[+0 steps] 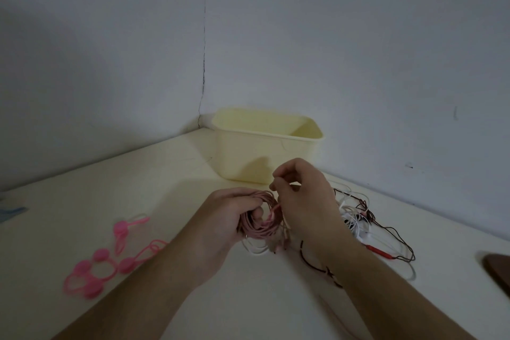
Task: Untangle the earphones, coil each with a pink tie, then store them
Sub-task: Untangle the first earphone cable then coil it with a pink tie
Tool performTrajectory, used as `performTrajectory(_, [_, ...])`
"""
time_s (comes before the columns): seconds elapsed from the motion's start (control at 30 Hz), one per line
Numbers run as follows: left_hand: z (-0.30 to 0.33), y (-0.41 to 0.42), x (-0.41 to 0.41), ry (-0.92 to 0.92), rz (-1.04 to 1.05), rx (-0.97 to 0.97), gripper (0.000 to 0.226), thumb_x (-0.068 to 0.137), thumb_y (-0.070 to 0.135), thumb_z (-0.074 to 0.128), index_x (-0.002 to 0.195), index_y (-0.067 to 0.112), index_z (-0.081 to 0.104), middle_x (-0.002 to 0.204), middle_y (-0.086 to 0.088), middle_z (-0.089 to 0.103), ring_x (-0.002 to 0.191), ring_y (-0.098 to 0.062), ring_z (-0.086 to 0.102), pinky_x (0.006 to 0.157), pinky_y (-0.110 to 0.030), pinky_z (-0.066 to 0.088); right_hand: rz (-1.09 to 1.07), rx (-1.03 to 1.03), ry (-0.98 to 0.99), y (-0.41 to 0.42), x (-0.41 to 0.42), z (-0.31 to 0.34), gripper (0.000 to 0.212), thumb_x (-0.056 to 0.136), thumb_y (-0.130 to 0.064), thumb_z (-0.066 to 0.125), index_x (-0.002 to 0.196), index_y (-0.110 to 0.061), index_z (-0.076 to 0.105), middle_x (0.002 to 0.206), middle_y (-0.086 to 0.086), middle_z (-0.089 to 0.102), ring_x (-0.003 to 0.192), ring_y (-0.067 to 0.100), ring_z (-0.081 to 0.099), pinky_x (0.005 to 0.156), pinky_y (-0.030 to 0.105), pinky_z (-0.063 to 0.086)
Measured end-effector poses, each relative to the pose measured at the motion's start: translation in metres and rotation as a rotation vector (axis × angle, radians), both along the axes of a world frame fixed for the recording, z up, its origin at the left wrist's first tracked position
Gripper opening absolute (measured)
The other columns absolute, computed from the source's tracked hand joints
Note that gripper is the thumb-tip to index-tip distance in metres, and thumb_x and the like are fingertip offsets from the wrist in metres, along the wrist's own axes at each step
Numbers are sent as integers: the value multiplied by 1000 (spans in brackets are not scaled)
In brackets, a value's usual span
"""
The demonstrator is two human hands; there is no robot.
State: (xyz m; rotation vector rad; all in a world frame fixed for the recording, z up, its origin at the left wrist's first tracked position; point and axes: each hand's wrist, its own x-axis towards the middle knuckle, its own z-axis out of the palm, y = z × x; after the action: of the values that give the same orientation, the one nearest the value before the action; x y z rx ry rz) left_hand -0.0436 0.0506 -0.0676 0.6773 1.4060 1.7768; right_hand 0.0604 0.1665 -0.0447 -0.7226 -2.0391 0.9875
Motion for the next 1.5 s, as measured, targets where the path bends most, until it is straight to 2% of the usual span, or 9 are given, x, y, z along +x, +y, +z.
performTrajectory(0.23, [8, -2, 1, -11, -30, 42, 14, 84, 9, 62, 72, 9, 67, 75, -23, 22, 67, -41, 35, 72, -48, 41, 315, -395, 65, 8, 3, 12, 5, 99, -1, 64, 96, -2, 67, 79, 10, 65, 61, 20, 51, 50, 29, 39])
performTrajectory(0.37, [3, -2, -2, 32, -25, 64, 18, 90, 9, 64, 73, 8, 60, 69, -5, 25, 64, -24, 31, 69, -39, 37, 437, -237, -83, 8, 7, 15, 26, 83, -23, 83, 102, -10, 72, 77, 1, 58, 65, 19, 50, 60, 30, 43])
performTrajectory(0.5, [1, 0, -3, 73, -36, 71, 36, 74, 13, 69, 95, -15, 62, 79, -15, 38, 76, -30, 43, 76, -44, 44, 406, -112, -209, 9, 8, 16, 26, 84, -18, 87, 105, -20, 71, 76, -5, 51, 68, 13, 45, 63, 26, 40])
performTrajectory(0.63, [1, 0, -3, 50, -22, 107, 15, 84, 2, 64, 89, -12, 69, 79, -22, 57, 67, -34, 63, 67, -43, 54, 338, 12, -361, 6, 8, 19, 27, 82, -27, 84, 105, -26, 70, 71, -9, 54, 61, 7, 48, 62, 25, 42])
performTrajectory(0.8, [0, 0, -1, 154, 10, 98, 11, 85, -6, 63, 90, -9, 73, 60, -13, 43, 62, -38, 56, 68, -50, 54, 387, 69, -560, -6, 12, 23, 16, 88, -20, 60, 85, -13, 74, 68, -3, 78, 64, 7, 76, 69, 29, 63])
performTrajectory(0.97, [0, 2, -2, 146, -15, 142, 19, 79, 0, 67, 94, -8, 74, 58, -11, 42, 65, -37, 47, 69, -53, 55, 325, 112, -483, -12, 14, 22, 19, 87, -22, 57, 77, -18, 73, 65, 1, 77, 61, 12, 77, 65, 30, 63])
performTrajectory(1.1, [1, 2, -5, 119, -31, 136, 30, 72, 9, 67, 97, -5, 76, 66, -27, 47, 68, -42, 50, 71, -48, 50, 268, 92, -465, -5, 12, 21, 27, 88, -26, 61, 65, -12, 64, 57, 8, 69, 54, 18, 74, 53, 26, 51])
performTrajectory(1.37, [0, 1, -8, 93, 15, 128, 18, 88, -8, 57, 95, -9, 73, 59, -3, 34, 56, -20, 34, 52, -26, 39, 339, 76, -474, 7, 13, 22, 28, 92, -34, 73, 71, -16, 64, 59, -10, 48, 54, 8, 43, 55, 24, 33])
performTrajectory(1.5, [1, 1, -8, 103, 38, 140, 21, 87, -7, 55, 92, -4, 75, 60, -3, 32, 55, -18, 33, 52, -25, 41, 524, -248, -360, 14, 21, 26, 25, 91, -22, 78, 90, 1, 67, 69, 8, 44, 60, 18, 37, 57, 31, 28])
